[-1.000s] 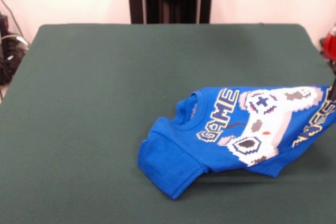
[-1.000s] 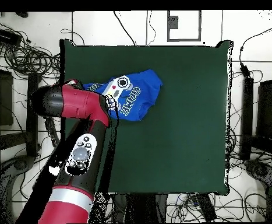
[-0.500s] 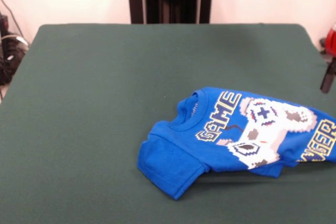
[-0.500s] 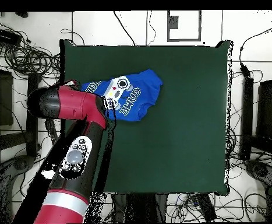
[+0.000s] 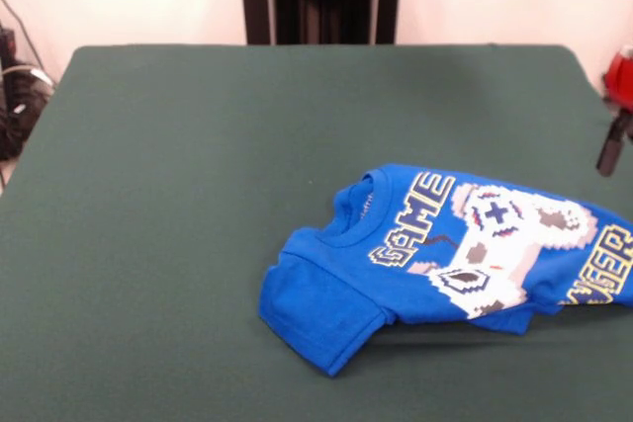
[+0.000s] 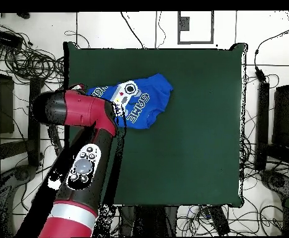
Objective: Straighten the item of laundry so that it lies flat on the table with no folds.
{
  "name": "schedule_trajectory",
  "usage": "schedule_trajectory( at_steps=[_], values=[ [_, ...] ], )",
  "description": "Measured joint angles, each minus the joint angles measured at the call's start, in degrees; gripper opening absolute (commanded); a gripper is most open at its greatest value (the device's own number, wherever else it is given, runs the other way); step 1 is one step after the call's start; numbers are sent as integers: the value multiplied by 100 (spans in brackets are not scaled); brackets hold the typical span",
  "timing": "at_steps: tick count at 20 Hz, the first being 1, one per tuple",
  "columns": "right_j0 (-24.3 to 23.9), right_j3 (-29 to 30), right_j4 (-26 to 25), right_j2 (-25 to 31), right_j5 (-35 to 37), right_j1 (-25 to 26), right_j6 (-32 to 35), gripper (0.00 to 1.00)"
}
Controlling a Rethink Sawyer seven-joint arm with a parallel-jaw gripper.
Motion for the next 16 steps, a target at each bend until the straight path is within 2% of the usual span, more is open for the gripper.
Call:
schedule_trajectory(
  at_steps=[4,8,10,13,16],
  values=[
    [-323,0,-284,46,1,-143,0,100],
    [-980,-28,-783,124,0,-373,-1,100],
    [-1134,-52,-892,146,1,-413,-2,100],
    [-1686,-208,-1280,269,16,-497,-73,100],
    [-2037,-364,-1540,420,47,-522,-203,100]
  ],
)
